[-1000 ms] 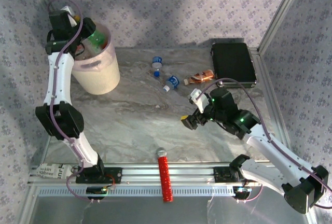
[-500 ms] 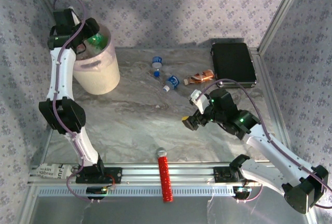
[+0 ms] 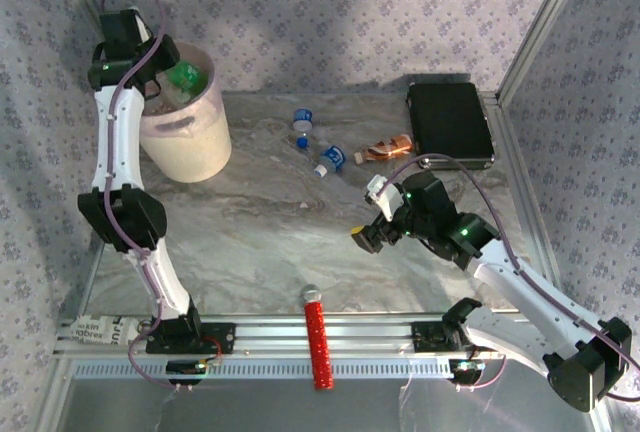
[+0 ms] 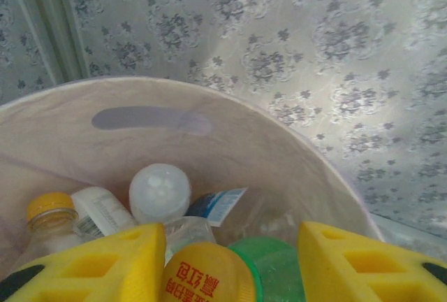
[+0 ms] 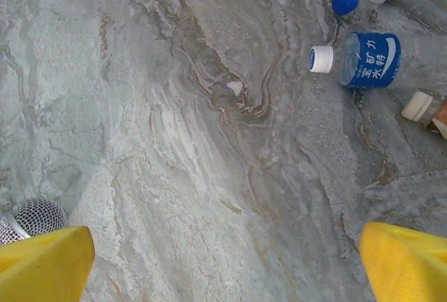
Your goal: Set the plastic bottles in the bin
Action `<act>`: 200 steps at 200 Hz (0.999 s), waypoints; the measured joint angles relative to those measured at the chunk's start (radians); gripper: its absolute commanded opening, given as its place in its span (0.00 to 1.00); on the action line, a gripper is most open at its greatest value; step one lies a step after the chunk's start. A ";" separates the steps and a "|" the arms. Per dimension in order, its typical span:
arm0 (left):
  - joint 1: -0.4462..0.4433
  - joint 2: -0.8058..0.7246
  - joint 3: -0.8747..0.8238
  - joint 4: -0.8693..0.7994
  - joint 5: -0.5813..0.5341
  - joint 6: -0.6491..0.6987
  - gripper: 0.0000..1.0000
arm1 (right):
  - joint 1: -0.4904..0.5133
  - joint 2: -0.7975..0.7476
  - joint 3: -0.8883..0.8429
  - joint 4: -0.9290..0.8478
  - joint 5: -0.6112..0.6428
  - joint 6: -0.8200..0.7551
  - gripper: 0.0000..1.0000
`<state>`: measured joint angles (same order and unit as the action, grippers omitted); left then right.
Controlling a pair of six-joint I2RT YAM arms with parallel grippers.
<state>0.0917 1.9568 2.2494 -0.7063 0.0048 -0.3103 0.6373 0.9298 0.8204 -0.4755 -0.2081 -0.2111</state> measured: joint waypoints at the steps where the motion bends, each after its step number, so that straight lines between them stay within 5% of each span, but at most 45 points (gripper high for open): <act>1: 0.000 0.001 0.000 0.000 -0.001 -0.001 0.48 | 0.000 0.000 0.000 0.000 0.000 0.000 0.99; 50: 0.018 0.054 -0.027 -0.032 -0.007 0.005 0.48 | -0.009 -0.001 -0.001 0.000 0.004 0.000 0.99; 127: 0.019 0.055 -0.058 -0.040 -0.014 0.040 0.73 | -0.094 -0.001 -0.002 0.007 0.071 0.064 0.99; 200: 0.046 0.054 -0.032 -0.080 -0.037 0.067 0.73 | -0.254 0.052 0.037 -0.035 0.159 0.288 0.99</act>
<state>0.1379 2.0109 2.2177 -0.7868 -0.0319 -0.2432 0.3832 0.9821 0.8574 -0.5102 -0.0486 0.0769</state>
